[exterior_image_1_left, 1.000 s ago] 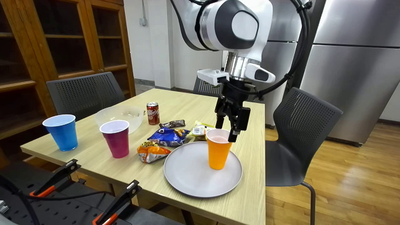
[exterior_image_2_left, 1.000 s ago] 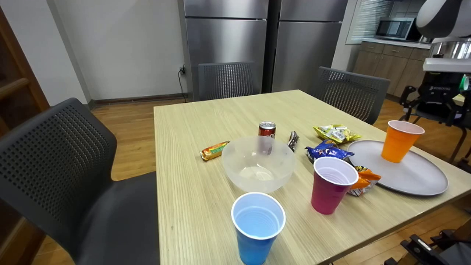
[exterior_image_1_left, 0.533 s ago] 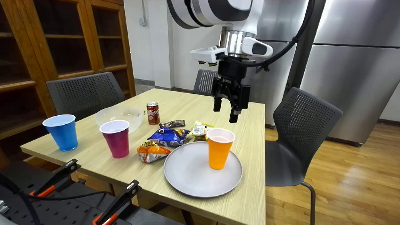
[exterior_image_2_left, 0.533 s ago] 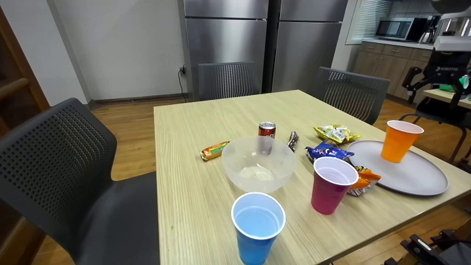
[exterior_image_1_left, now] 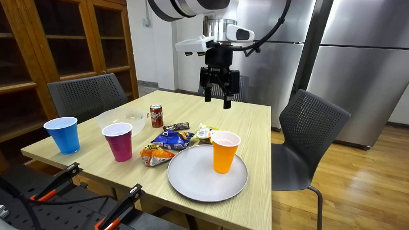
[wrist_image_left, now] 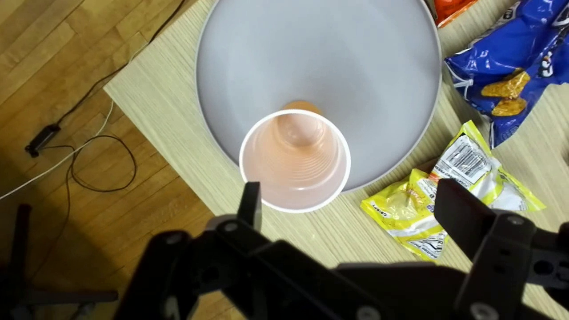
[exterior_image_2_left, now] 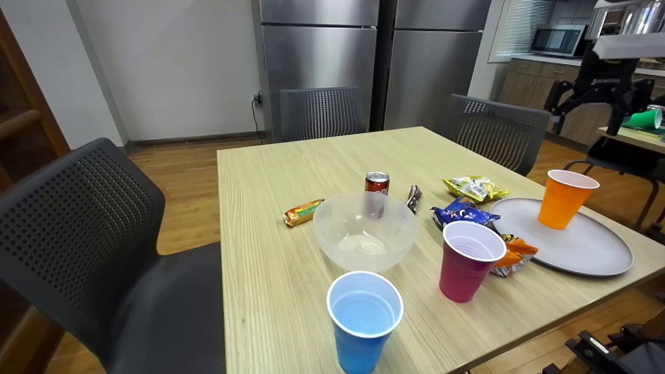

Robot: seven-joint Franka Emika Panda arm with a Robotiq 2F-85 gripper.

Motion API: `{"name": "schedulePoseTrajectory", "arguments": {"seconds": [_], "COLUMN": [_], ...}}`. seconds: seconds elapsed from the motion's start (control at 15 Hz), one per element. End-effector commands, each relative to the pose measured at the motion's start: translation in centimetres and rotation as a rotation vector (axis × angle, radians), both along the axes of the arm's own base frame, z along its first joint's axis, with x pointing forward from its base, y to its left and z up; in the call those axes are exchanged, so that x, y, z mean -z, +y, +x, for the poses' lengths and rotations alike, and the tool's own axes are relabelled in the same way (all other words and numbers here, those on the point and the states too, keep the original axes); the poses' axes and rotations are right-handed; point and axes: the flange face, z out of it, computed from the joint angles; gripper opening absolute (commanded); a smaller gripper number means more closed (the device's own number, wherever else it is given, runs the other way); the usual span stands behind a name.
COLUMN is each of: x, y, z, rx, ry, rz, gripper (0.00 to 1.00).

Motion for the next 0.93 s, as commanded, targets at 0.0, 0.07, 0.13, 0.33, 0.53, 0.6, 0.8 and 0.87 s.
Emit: {"name": "schedulePoseTrajectory", "arguments": {"seconds": [0.0,0.07,0.13,0.33,0.53,0.6,0.8,0.87], "x": [-0.1,0.0,0.0,0.0,0.0,0.2,1.0,1.3], "y": [0.0,0.0,-0.1,-0.1,-0.1,0.3,1.6,2.0], "z": [0.0,-0.1,-0.1,-0.1,-0.1,0.1,1.1,1.5], "rx": [-0.002,-0.001,-0.001,-0.001,-0.001,0.009,0.069,0.085], "ry": [0.000,0.000,0.000,-0.001,-0.001,0.000,-0.025,-0.026], "rz": [-0.001,-0.001,-0.002,-0.002,-0.002,0.014,0.074,0.091], "gripper": [1.00,1.00,1.00,1.00,1.00,1.00,1.00,1.00]}}
